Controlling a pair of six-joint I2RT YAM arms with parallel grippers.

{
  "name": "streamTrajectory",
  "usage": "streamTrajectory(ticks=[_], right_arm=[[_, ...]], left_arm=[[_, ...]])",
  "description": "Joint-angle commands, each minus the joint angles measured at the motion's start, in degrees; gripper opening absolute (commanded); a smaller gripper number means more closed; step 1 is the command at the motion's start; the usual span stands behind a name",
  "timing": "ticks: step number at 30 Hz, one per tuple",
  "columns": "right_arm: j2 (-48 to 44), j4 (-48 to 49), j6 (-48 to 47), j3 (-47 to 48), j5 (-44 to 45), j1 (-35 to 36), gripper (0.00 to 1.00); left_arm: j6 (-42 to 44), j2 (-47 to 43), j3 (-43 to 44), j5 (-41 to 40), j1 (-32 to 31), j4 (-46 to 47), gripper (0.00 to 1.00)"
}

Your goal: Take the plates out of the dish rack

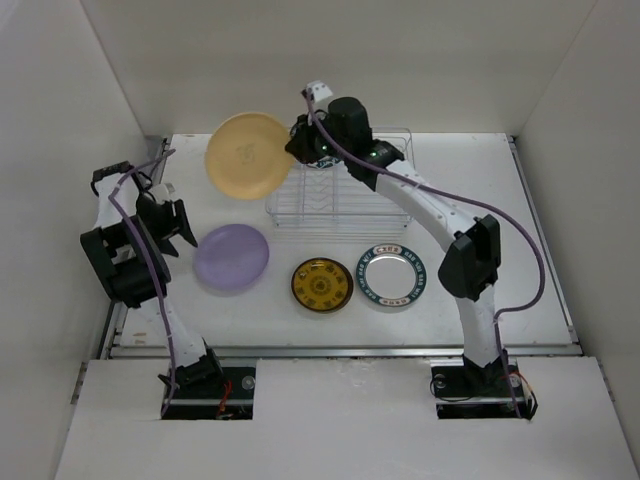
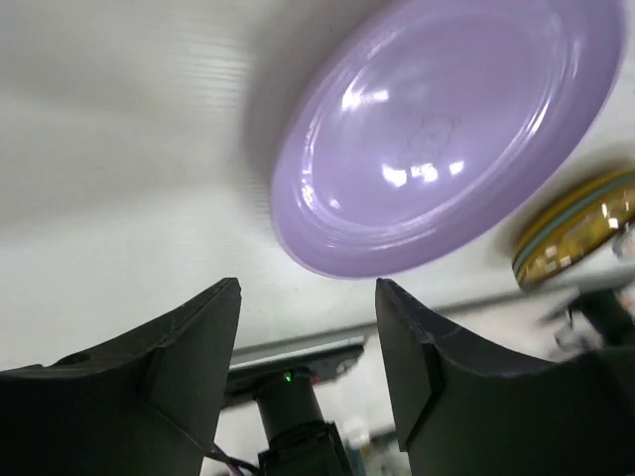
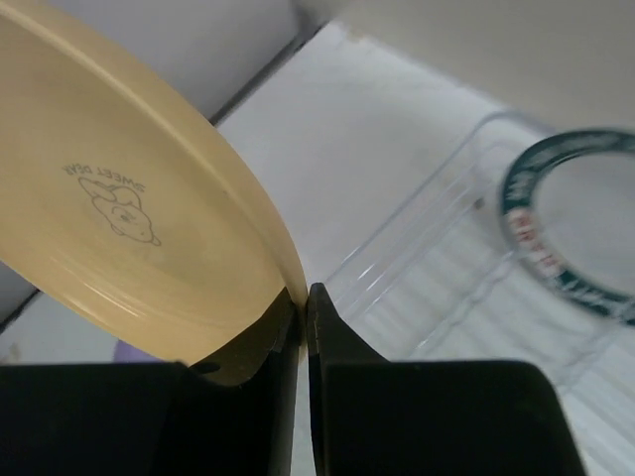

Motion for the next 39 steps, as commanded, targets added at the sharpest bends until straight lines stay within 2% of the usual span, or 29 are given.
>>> streamTrajectory(ticks=[1,5,8,17,26,34,37,39], right_arm=[[4.1,-12.3,3.8,5.0,-6.2,2.8,0.0],[8.3,-18.1,6.0,6.4,-7.8,5.0,0.0],[10.0,-18.8,9.2,6.4,-7.8,6.5,0.0],[11.7,-15.9,15.2,3.7,-2.3,11.0,0.0],[14.8,-17.1,17.9,4.3,2.9,15.5,0.02],[16.7,-17.8,19.1,6.6,10.9,15.5,0.03],[17.3,-18.3,19.1,5.9,11.4,15.5,0.12],[17.8,-18.3,19.1,5.3,11.4,15.5,0.14]], left_arm=[[-6.7,-9.3,2.4,-7.5,0.1,4.7,0.54],[-12.3,-13.8,1.9,-19.8,0.7,9.5,0.55],[-13.4,-15.6,0.7,-22.8,1.2,10.7,0.58],[-12.9,-16.2,-2.2,-20.4,1.2,10.7,0.58],[-11.9,-15.7,-2.8,-18.7,1.2,10.7,0.58],[-11.3,-15.7,-3.3,-17.6,1.2,10.7,0.58],[-10.8,-15.7,-3.8,-17.0,1.2,10.7,0.58],[-10.8,-15.7,-3.8,-16.4,1.2,10.7,0.58]])
